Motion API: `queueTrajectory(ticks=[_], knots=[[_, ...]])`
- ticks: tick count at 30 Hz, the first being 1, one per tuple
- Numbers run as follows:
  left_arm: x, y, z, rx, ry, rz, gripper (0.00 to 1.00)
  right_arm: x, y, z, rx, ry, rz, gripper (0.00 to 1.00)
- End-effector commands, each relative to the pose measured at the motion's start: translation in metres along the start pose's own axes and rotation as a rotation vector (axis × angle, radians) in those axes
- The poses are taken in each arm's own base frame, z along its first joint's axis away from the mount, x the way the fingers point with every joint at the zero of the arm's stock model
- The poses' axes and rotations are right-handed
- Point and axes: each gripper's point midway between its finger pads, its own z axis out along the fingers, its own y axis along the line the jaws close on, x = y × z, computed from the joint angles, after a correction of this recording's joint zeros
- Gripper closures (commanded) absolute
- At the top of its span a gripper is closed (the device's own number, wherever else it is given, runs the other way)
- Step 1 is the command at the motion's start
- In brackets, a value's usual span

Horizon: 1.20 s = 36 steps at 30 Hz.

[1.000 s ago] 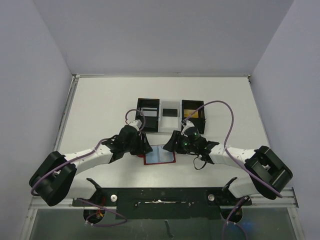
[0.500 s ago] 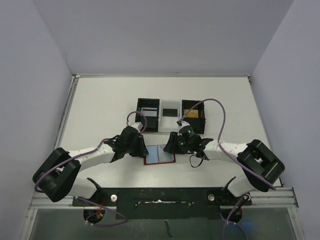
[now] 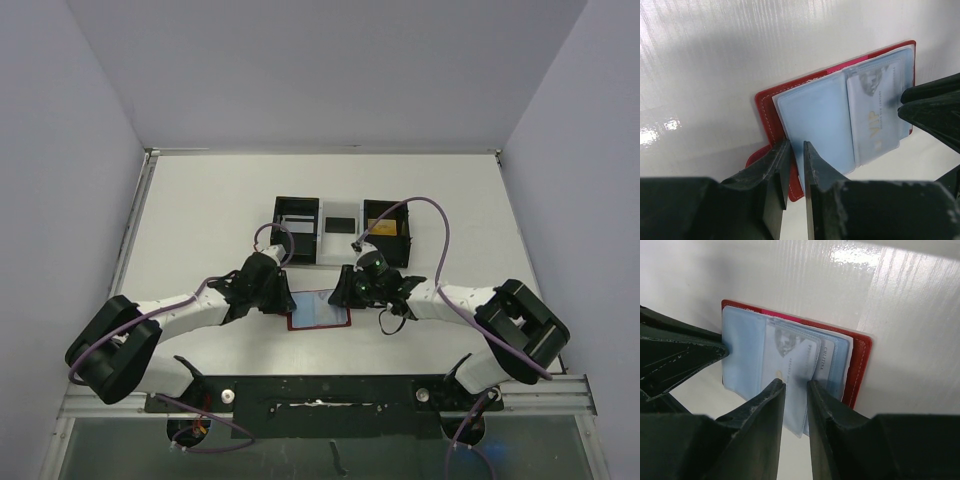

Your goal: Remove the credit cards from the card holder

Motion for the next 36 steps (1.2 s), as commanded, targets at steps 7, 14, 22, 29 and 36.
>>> queueTrajectory(ticks=[7, 14, 22, 29, 36], knots=[[-0.014, -0.019, -0.009, 0.058, -0.035, 0.021, 0.84, -0.022, 0.045, -0.014, -0.184, -0.058, -0.007, 0.74], [-0.015, -0.022, -0.009, 0.067, -0.036, 0.021, 0.84, -0.025, 0.049, -0.015, -0.205, -0.069, 0.019, 0.74], [-0.018, -0.026, -0.010, 0.077, -0.039, 0.025, 0.84, -0.026, 0.059, -0.019, -0.285, -0.073, 0.070, 0.73], [-0.018, -0.026, -0.011, 0.079, -0.038, 0.023, 0.84, -0.021, 0.067, -0.011, -0.337, -0.021, 0.067, 0.73], [-0.022, -0.025, -0.017, 0.073, -0.062, 0.021, 0.84, -0.023, 0.082, -0.001, -0.362, 0.026, 0.011, 0.71]])
